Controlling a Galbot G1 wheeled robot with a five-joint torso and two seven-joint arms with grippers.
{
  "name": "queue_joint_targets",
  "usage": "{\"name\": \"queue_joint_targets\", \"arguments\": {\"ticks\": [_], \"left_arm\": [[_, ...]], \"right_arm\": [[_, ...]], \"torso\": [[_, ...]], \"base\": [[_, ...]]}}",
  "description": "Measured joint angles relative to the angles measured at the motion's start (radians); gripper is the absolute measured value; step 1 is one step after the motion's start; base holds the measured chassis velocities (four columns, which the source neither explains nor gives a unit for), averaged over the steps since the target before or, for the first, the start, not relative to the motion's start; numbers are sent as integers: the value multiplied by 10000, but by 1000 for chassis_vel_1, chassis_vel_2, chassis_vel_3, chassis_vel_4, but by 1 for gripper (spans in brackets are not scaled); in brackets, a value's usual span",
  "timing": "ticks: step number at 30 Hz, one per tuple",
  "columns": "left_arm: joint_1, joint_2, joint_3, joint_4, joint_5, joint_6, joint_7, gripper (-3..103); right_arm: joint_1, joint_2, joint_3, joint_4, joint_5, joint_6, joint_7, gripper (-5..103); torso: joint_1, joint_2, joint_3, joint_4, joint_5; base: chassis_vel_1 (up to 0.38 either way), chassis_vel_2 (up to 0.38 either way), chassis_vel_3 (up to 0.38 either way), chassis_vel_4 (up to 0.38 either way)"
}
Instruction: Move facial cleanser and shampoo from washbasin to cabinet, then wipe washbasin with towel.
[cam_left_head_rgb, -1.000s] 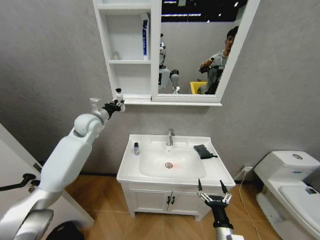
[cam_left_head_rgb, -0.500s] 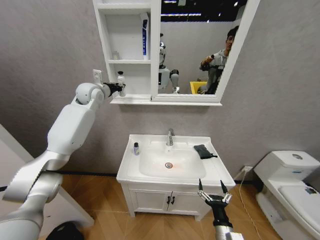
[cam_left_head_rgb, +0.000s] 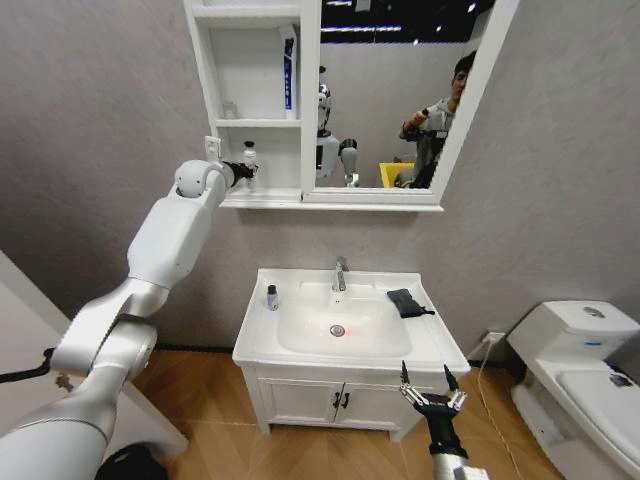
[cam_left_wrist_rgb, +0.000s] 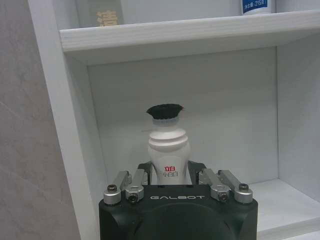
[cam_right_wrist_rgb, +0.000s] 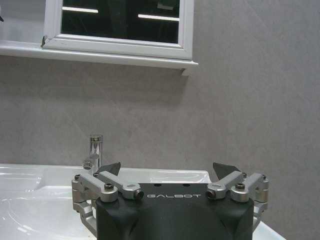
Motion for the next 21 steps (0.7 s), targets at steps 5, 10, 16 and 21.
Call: {"name": "queue_joint_targets", "arguments": {"ticks": [5,10,16,21], "left_arm": [[-27,-32,33,198,-89,-133,-17,53],[163,340,-54,-427,-355,-41,-252,74],[1542,1502,-155,-3412,-1467,320,-1161,98],[3204,2375,-295,-5677,-2151,138,-2075,100]], "right_arm": [[13,7,-24,-10,-1,6,-7,100],[-7,111,-113,-1,-42,12,-26,100],[-8,234,-179,113,-137,-59,-39,100],[-101,348,-186,196,-196,-71,-38,100]], "torso": [[0,0,0,-1,0],[0,1,-1,-5,4],[0,2,-2,0,1],[0,2,-2,-6,-2]], "base": [[0,0,0,0],[0,0,0,0],[0,0,0,0],[0,0,0,0]]}}
